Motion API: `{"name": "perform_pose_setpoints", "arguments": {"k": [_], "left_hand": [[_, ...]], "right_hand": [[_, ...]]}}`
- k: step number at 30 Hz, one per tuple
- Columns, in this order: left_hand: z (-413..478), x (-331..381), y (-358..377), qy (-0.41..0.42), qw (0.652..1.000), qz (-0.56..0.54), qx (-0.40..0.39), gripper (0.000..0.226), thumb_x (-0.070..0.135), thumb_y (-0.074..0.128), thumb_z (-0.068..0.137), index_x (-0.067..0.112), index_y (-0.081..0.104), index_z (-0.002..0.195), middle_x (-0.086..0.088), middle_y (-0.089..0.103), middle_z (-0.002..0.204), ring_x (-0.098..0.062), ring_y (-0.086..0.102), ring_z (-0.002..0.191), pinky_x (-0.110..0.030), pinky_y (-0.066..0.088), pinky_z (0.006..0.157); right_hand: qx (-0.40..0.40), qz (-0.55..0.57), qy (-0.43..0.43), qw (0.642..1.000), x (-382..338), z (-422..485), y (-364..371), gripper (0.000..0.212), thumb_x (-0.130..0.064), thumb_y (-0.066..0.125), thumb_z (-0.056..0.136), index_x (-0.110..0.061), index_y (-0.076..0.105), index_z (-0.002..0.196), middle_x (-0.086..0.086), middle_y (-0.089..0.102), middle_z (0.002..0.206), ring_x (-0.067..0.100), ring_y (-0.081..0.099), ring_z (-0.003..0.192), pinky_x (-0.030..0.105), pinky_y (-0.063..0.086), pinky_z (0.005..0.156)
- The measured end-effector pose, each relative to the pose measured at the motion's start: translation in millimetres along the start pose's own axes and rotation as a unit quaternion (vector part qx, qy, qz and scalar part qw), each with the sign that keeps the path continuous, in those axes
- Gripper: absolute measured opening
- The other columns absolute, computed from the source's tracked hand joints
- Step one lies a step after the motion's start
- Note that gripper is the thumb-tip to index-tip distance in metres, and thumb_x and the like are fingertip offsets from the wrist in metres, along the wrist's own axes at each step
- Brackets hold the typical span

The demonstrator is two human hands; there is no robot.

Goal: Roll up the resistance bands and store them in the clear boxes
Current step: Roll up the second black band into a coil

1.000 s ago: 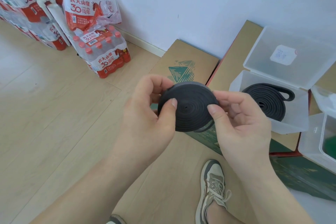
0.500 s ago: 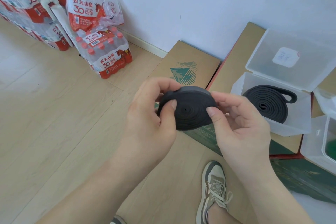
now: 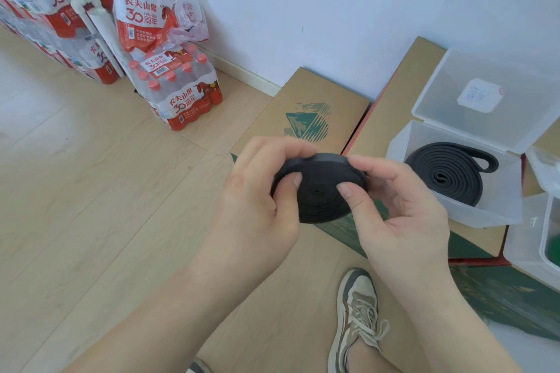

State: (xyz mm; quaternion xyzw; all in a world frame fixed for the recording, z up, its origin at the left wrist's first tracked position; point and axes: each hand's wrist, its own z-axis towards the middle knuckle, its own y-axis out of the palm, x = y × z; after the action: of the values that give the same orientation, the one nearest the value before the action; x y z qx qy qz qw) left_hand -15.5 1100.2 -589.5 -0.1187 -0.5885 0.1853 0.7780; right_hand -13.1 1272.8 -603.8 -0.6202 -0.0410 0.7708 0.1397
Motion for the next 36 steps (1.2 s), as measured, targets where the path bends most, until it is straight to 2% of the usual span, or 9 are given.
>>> {"name": "perform_pose_setpoints", "arguments": {"k": [5, 10, 13, 16, 21, 25, 30, 33, 36], "left_hand": [[-0.3, -1.9, 2.6, -0.036, 0.999, 0.01, 0.005, 0.037, -0.003, 0.061, 0.091, 0.029, 0.062, 0.111, 0.018, 0.061, 0.107, -0.007, 0.06, 0.108, -0.039, 0.058, 0.087], [-0.1, 5.2, 2.3, 0.053, 0.994, 0.081, -0.054, 0.031, -0.002, 0.073, 0.085, 0.018, 0.068, 0.109, 0.011, 0.066, 0.103, 0.002, 0.058, 0.099, -0.014, 0.047, 0.086], [0.3, 2.6, 3.3, 0.044, 0.997, 0.06, -0.039, 0.033, -0.007, 0.066, 0.087, 0.02, 0.069, 0.106, 0.012, 0.066, 0.101, -0.002, 0.061, 0.099, -0.022, 0.052, 0.082], [0.1, 0.6, 2.7, 0.006, 1.0, 0.028, -0.013, 0.036, -0.009, 0.061, 0.091, 0.022, 0.067, 0.11, 0.013, 0.063, 0.106, -0.009, 0.06, 0.105, -0.028, 0.055, 0.081], [-0.3, 0.8, 3.0, -0.021, 0.999, 0.019, -0.037, 0.032, 0.0, 0.065, 0.091, 0.025, 0.064, 0.111, 0.015, 0.063, 0.107, -0.007, 0.061, 0.106, -0.032, 0.056, 0.086], [-0.8, 5.4, 1.8, 0.02, 0.995, 0.061, -0.08, 0.034, 0.005, 0.074, 0.085, 0.026, 0.065, 0.111, 0.02, 0.066, 0.102, 0.002, 0.061, 0.098, -0.016, 0.048, 0.085], [1.5, 0.9, -1.0, 0.01, 0.996, 0.05, -0.079, 0.03, 0.0, 0.071, 0.087, 0.023, 0.071, 0.106, 0.018, 0.07, 0.097, 0.0, 0.064, 0.096, -0.022, 0.051, 0.082], [0.2, -1.8, -1.1, 0.016, 0.996, 0.048, -0.079, 0.028, -0.001, 0.071, 0.088, 0.022, 0.071, 0.104, 0.016, 0.069, 0.096, -0.003, 0.064, 0.095, -0.023, 0.051, 0.079], [-0.3, -6.7, -0.7, 0.006, 0.998, 0.042, -0.054, 0.026, 0.001, 0.071, 0.088, 0.021, 0.071, 0.104, 0.017, 0.07, 0.098, -0.001, 0.064, 0.097, -0.018, 0.051, 0.079]], "right_hand": [[-0.022, -0.037, -0.042, 0.998, 2.3, 0.8, -0.6, 0.038, 0.012, 0.066, 0.093, -0.021, 0.075, 0.109, -0.007, 0.075, 0.105, 0.012, 0.07, 0.102, 0.019, 0.052, 0.09], [-0.046, -0.073, -0.091, 0.992, 4.8, -0.4, -2.4, 0.034, 0.019, 0.067, 0.089, -0.009, 0.08, 0.102, 0.003, 0.074, 0.096, 0.015, 0.07, 0.094, 0.021, 0.052, 0.085], [-0.018, -0.048, -0.036, 0.998, 3.8, -1.9, -0.8, 0.031, 0.003, 0.077, 0.087, -0.023, 0.077, 0.103, -0.011, 0.077, 0.097, 0.013, 0.072, 0.096, 0.022, 0.054, 0.087], [-0.031, -0.049, -0.021, 0.998, 4.1, 0.6, -4.3, 0.036, -0.003, 0.077, 0.089, -0.032, 0.073, 0.11, -0.012, 0.075, 0.104, 0.016, 0.07, 0.101, 0.021, 0.053, 0.09], [-0.046, -0.05, -0.037, 0.997, 2.6, 1.7, -4.9, 0.042, 0.01, 0.069, 0.091, -0.027, 0.073, 0.111, -0.009, 0.074, 0.106, 0.012, 0.069, 0.102, 0.015, 0.049, 0.089], [-0.068, -0.062, -0.067, 0.994, 5.5, 1.8, -6.0, 0.039, 0.016, 0.069, 0.088, -0.017, 0.076, 0.109, -0.005, 0.073, 0.103, 0.014, 0.069, 0.102, 0.021, 0.051, 0.09], [-0.064, -0.038, -0.005, 0.997, 5.7, -0.7, -4.6, 0.038, 0.003, 0.08, 0.084, -0.028, 0.071, 0.105, -0.013, 0.073, 0.097, 0.013, 0.069, 0.096, 0.018, 0.052, 0.087], [-0.074, -0.059, -0.04, 0.995, 7.6, 4.7, -11.4, 0.027, -0.002, 0.081, 0.085, -0.022, 0.075, 0.102, -0.003, 0.071, 0.092, 0.014, 0.065, 0.088, 0.021, 0.05, 0.081], [-0.083, -0.06, -0.042, 0.994, 11.2, 7.3, -17.5, 0.029, 0.007, 0.076, 0.087, -0.017, 0.077, 0.103, 0.001, 0.069, 0.093, 0.017, 0.063, 0.087, 0.021, 0.047, 0.08]]}}
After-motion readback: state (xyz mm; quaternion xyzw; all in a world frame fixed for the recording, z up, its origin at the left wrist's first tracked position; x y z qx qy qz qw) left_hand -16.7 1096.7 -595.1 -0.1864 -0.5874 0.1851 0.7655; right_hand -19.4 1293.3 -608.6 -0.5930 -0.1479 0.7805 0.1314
